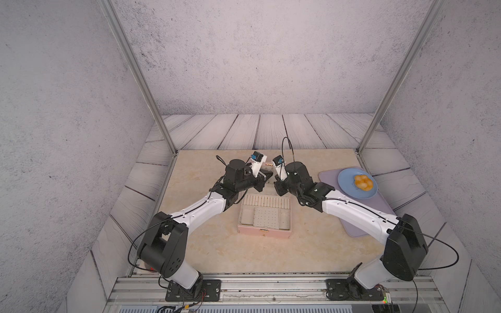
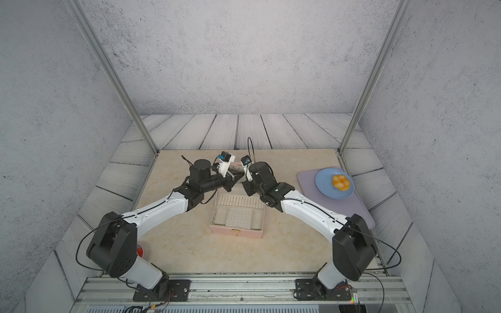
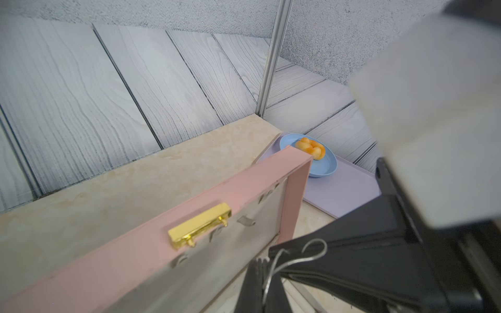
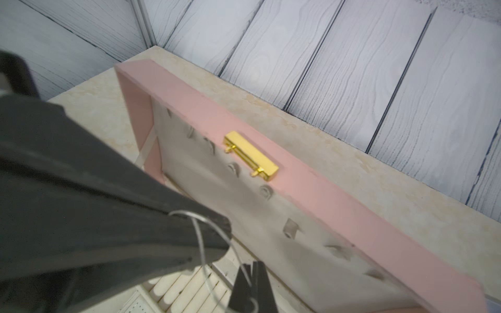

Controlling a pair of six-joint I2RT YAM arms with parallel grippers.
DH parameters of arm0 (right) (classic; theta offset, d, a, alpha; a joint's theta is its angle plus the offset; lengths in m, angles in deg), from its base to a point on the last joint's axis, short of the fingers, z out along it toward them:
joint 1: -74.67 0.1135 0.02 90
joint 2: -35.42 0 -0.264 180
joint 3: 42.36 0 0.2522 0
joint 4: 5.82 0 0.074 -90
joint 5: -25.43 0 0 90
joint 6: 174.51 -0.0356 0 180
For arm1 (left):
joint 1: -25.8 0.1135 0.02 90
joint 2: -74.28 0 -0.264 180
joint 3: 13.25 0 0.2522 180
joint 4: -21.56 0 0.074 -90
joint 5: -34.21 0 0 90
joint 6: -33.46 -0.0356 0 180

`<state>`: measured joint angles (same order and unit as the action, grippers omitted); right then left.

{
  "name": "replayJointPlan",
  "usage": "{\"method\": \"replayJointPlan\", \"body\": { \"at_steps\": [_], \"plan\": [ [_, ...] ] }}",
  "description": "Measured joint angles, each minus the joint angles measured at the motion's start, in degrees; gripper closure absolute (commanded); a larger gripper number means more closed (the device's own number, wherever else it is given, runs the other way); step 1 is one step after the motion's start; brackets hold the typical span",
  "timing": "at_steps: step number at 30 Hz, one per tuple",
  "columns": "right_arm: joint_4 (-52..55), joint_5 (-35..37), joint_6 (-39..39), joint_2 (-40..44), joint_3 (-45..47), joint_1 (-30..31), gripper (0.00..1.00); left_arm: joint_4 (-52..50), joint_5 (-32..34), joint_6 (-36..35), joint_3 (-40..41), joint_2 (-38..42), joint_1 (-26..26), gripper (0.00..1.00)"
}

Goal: Put jewelry chain into jewelry box
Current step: Hang the necklace on the jewelry box clasp.

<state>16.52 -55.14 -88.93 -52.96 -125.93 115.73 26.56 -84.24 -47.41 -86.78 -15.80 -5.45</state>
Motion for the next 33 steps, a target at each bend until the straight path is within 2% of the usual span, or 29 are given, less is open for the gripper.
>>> {"method": "replayJointPlan", "body": {
  "at_steps": [11, 33],
  "plan": [
    [-0.31, -4.5, -5.01, -0.22, 0.0, -3.76, 1.0, -5.44, -1.44, 1.77, -5.16, -7.06, 0.0, 1.0],
    [0.42, -7.65, -13.03, -3.5, -3.19, -5.25, 1.0, -8.81, -0.39, 9.2, -9.4, -10.32, 0.0, 1.0]
  ]
}}
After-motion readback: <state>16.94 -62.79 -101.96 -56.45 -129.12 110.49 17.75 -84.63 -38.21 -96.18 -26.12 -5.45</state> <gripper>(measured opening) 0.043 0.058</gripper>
